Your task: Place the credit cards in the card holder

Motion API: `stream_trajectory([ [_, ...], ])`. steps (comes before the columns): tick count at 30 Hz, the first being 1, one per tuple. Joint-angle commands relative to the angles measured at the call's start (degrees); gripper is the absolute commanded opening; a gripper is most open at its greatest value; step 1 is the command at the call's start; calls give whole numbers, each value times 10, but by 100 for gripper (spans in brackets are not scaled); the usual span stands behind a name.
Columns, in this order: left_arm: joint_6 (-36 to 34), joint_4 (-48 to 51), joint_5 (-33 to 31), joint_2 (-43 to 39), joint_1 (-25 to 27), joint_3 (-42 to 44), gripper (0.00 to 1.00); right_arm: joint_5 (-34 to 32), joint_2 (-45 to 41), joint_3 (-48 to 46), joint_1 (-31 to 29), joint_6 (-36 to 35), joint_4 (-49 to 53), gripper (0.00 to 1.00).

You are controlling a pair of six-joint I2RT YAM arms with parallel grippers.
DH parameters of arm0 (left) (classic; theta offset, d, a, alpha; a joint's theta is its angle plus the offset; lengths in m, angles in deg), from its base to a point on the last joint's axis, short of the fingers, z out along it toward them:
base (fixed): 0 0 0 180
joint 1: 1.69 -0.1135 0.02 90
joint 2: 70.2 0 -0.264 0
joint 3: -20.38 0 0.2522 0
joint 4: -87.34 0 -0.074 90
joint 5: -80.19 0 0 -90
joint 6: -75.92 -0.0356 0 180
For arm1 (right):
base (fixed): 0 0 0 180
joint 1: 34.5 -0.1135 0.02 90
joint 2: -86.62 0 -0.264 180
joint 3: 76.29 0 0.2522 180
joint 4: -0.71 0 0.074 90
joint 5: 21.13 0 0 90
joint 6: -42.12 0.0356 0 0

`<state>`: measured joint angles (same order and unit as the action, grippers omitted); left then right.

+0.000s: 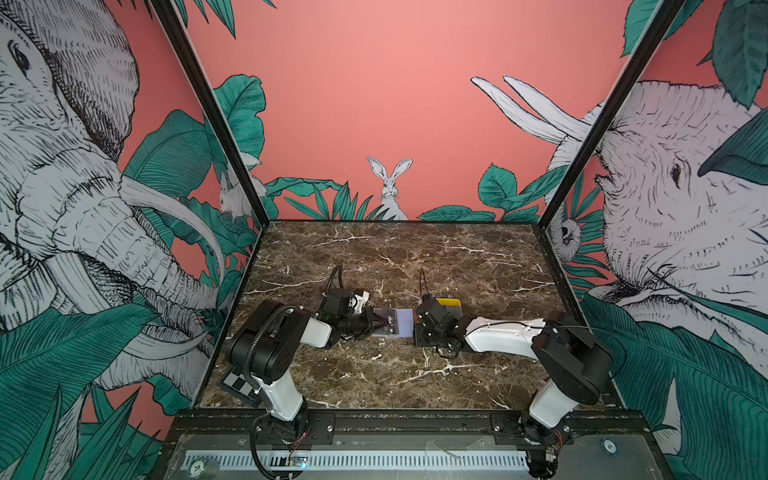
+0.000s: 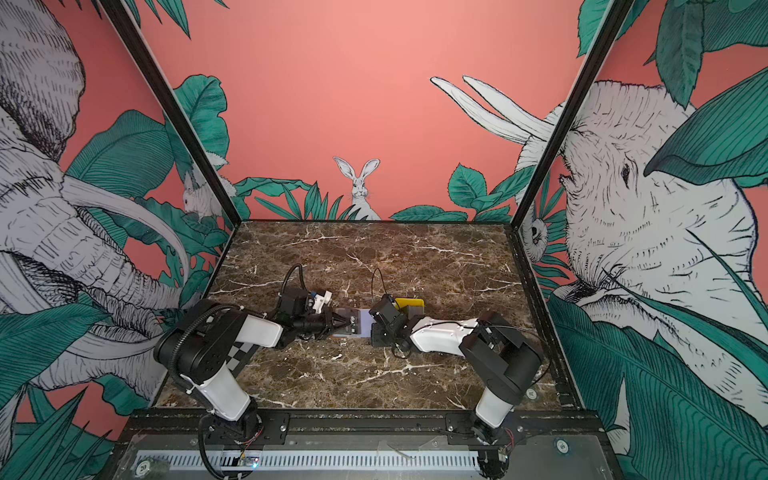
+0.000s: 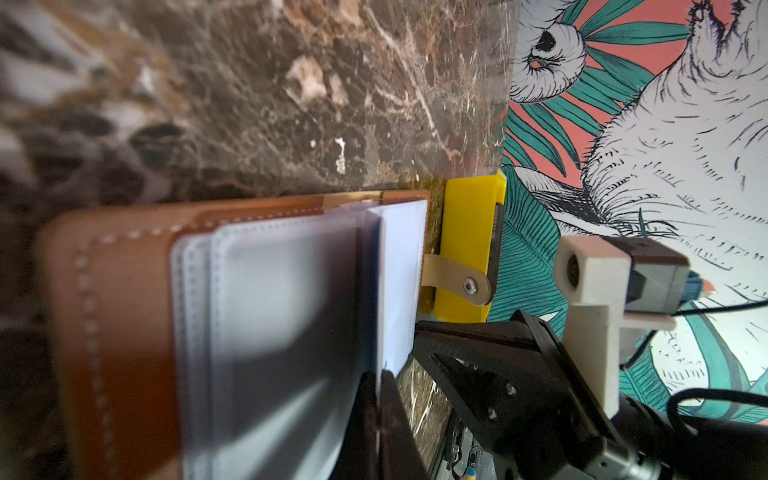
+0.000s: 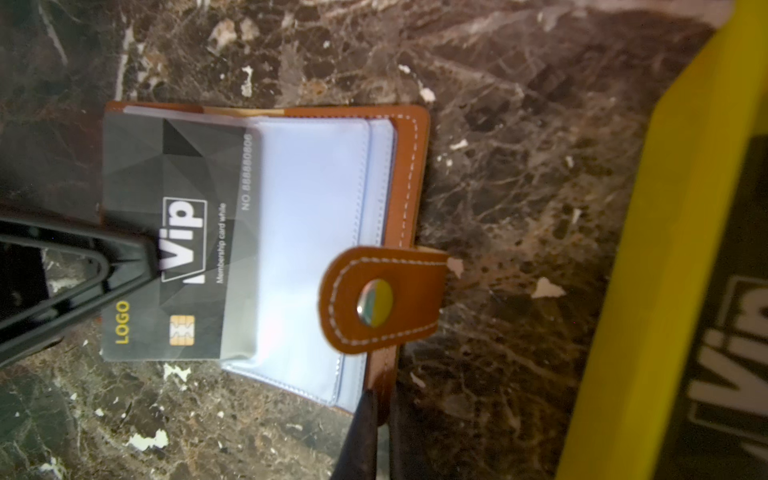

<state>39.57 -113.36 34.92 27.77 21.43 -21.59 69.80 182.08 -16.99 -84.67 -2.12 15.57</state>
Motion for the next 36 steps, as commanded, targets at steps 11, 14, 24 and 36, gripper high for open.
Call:
stream_trajectory([
  [11, -35, 44, 22, 0, 4, -12, 7, -15, 6, -13, 3, -1, 10, 10],
  [14, -53, 61, 26, 7, 4, -24, 7, -15, 5, -13, 3, 0, 12, 9],
  [24, -57, 96, 16, 23, 4, -43, 15, -18, 2, -10, 3, 0, 26, 10],
  [36, -145, 356, -94, -43, 3, -93, 31, -26, 11, -8, 3, -1, 35, 9],
])
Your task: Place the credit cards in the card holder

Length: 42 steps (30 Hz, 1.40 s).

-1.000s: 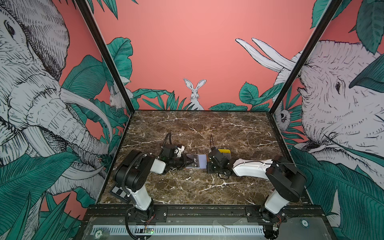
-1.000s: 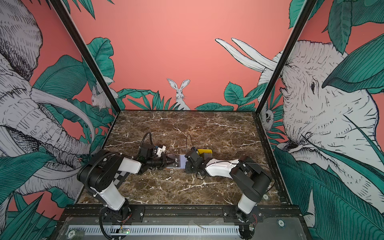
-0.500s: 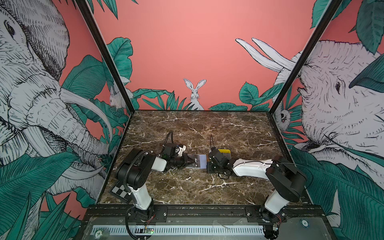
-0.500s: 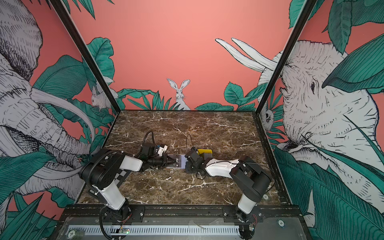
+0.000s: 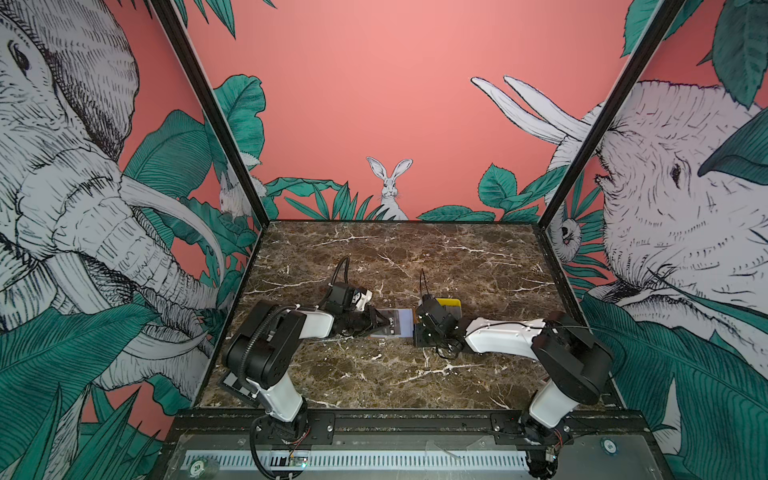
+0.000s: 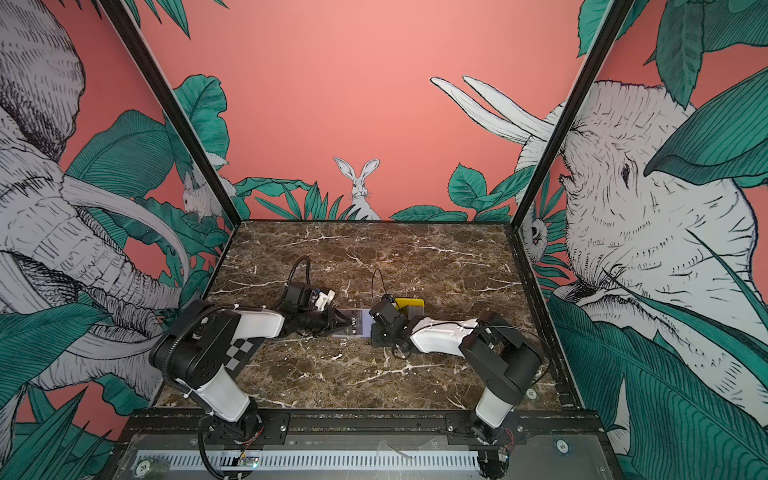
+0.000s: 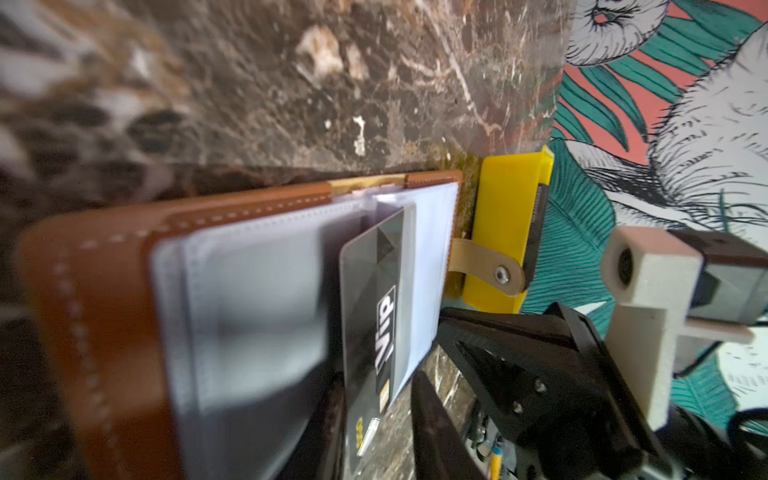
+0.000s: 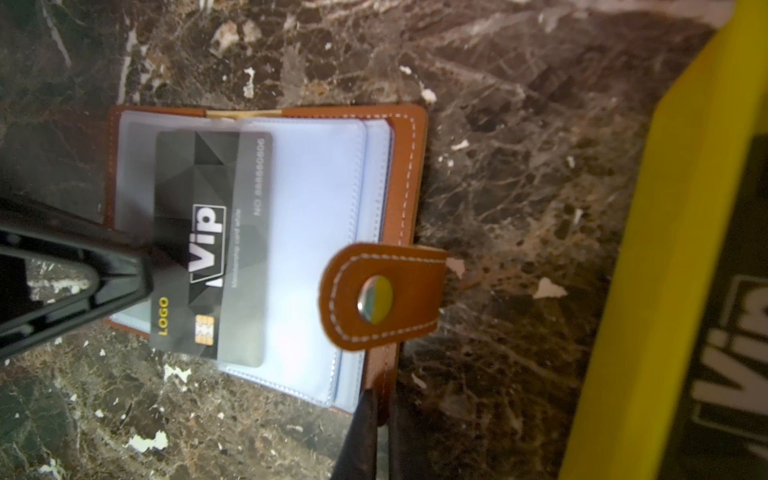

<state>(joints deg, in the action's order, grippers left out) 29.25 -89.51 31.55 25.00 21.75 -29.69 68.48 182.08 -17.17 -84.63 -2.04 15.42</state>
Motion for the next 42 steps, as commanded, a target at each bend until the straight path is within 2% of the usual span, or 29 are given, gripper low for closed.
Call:
stream_trajectory([
  [1, -48, 132, -65, -17, 0, -16, 31, -13, 10, -5, 2, -3, 37, 9],
  [4, -54, 150, -91, -23, 0, -19, 31, -14, 10, -3, 2, -5, 38, 9],
  [13, -55, 140, -85, -2, 0, -34, 28, -12, 14, -2, 2, -8, 34, 9],
  [19, -62, 137, -80, 13, 3, -47, 19, -8, 20, 1, 2, -7, 31, 9],
  [26, -69, 141, -83, 32, 14, -68, 17, -11, 17, 0, 2, -8, 34, 9],
  [30, -70, 141, -85, 38, 22, -77, 12, -12, 16, 1, 2, -8, 36, 9],
  [42, -63, 134, -87, 50, 41, -98, 10, -10, 20, 3, 2, -6, 36, 8],
])
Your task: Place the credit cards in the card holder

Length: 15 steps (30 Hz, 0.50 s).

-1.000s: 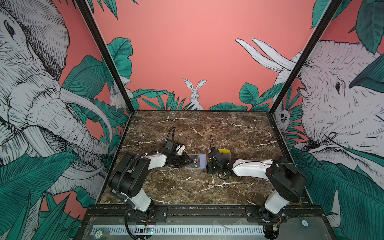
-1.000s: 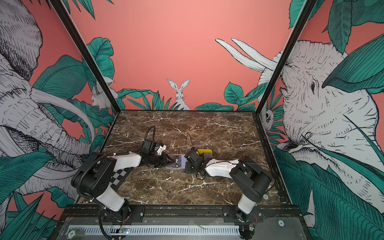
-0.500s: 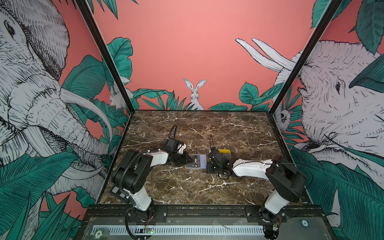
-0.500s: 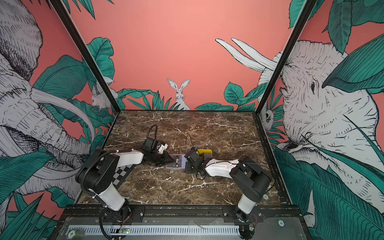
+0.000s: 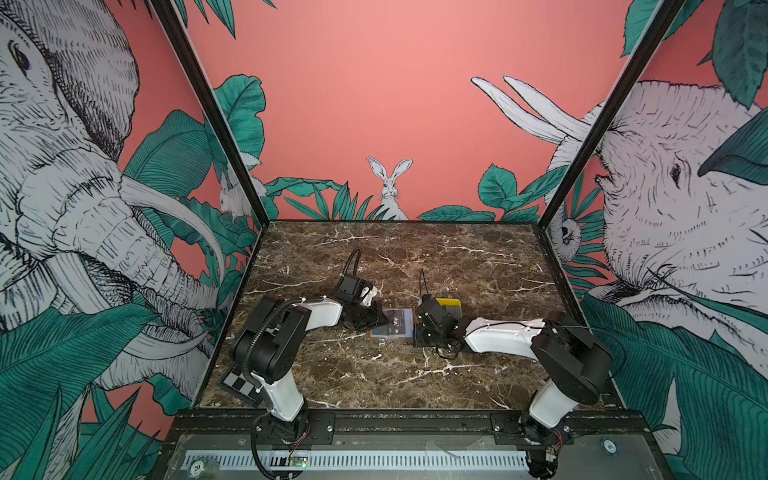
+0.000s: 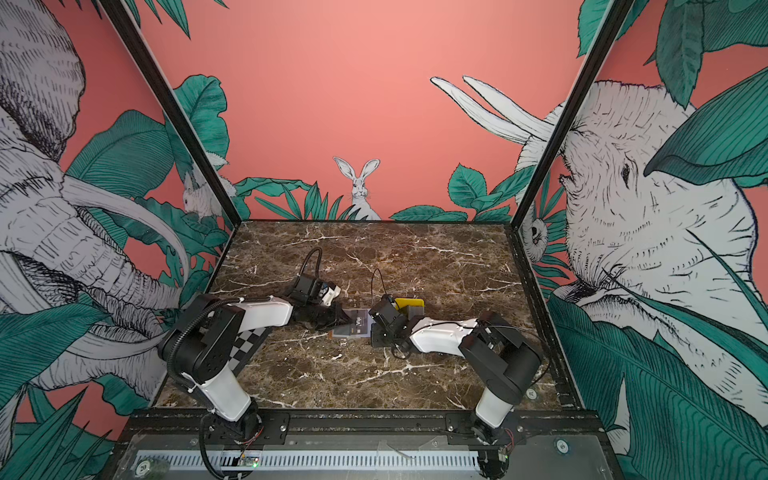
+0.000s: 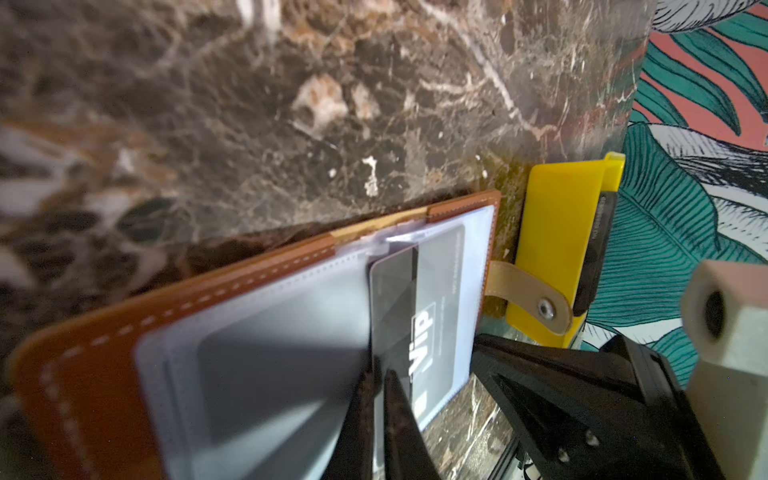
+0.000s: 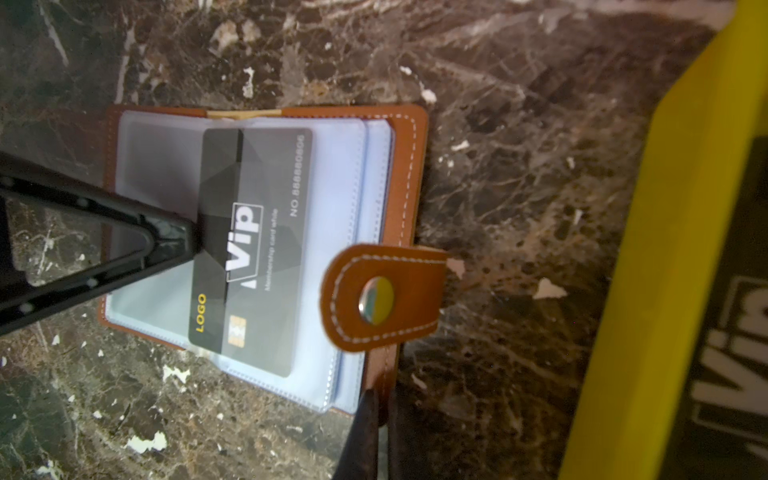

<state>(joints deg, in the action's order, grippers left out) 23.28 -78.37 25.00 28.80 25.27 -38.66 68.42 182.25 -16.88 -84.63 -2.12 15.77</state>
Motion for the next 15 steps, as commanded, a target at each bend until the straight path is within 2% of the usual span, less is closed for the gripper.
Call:
stream_trajectory([
  [1, -1, 21, -20, 14, 8, -11, 10, -10, 19, 0, 2, -6, 33, 8],
  [15, 14, 9, -26, 26, 25, -35, 9, -11, 23, 3, 2, -7, 36, 7],
])
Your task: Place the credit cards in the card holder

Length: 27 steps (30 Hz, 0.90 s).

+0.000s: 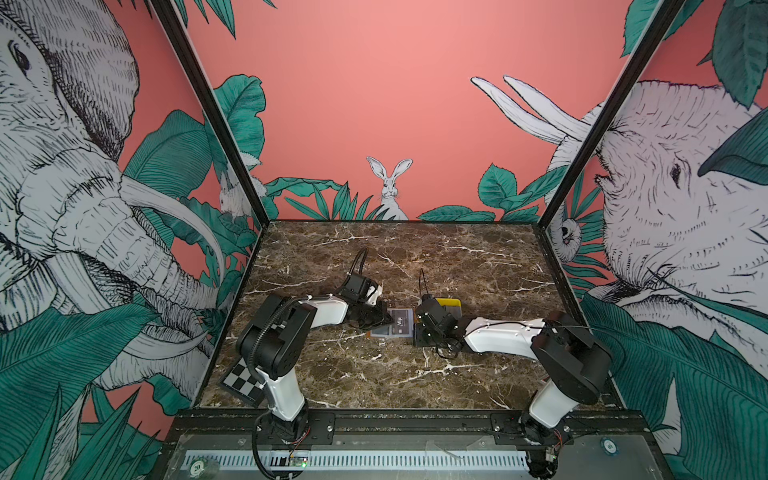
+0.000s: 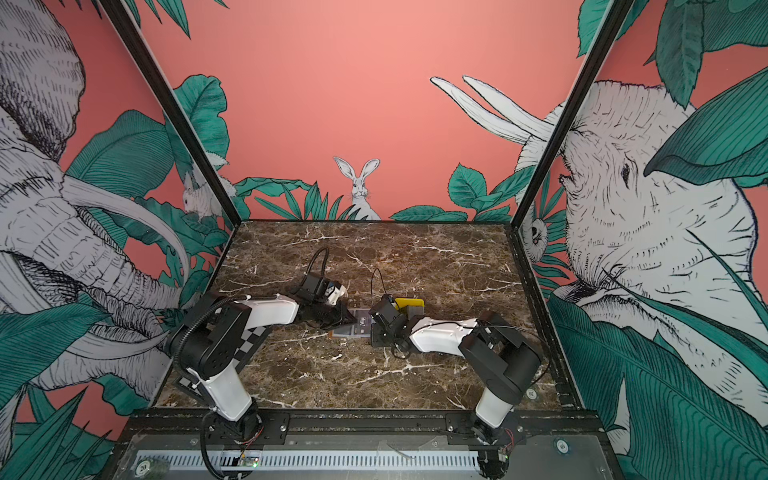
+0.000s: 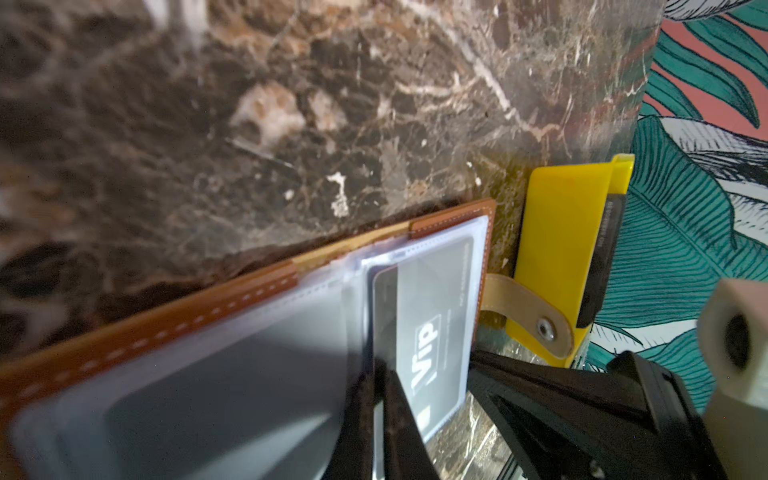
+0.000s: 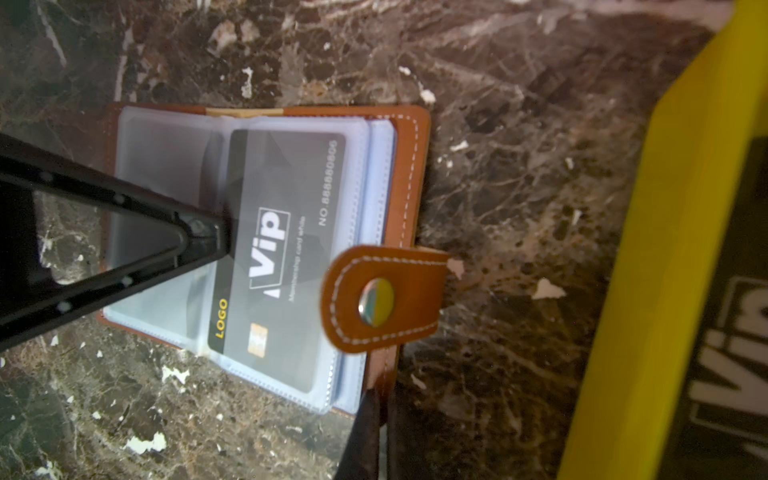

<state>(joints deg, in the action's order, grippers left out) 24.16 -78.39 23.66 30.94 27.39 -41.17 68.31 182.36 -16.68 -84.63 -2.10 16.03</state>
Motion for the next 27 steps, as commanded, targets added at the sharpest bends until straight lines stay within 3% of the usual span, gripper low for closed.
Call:
stream_trajectory([
  [1, 6, 9, -12, 4, 5, -9, 9, -10, 22, 1, 2, -8, 34, 7],
  [13, 20, -37, 28, -4, 4, 1, 10, -11, 20, -2, 2, -5, 32, 7],
  [20, -6, 13, -11, -31, 0, 5, 11, -9, 19, -4, 2, -6, 31, 7],
  [27, -31, 53, -30, -98, -34, 46, 23, -10, 9, -8, 3, -8, 35, 8],
])
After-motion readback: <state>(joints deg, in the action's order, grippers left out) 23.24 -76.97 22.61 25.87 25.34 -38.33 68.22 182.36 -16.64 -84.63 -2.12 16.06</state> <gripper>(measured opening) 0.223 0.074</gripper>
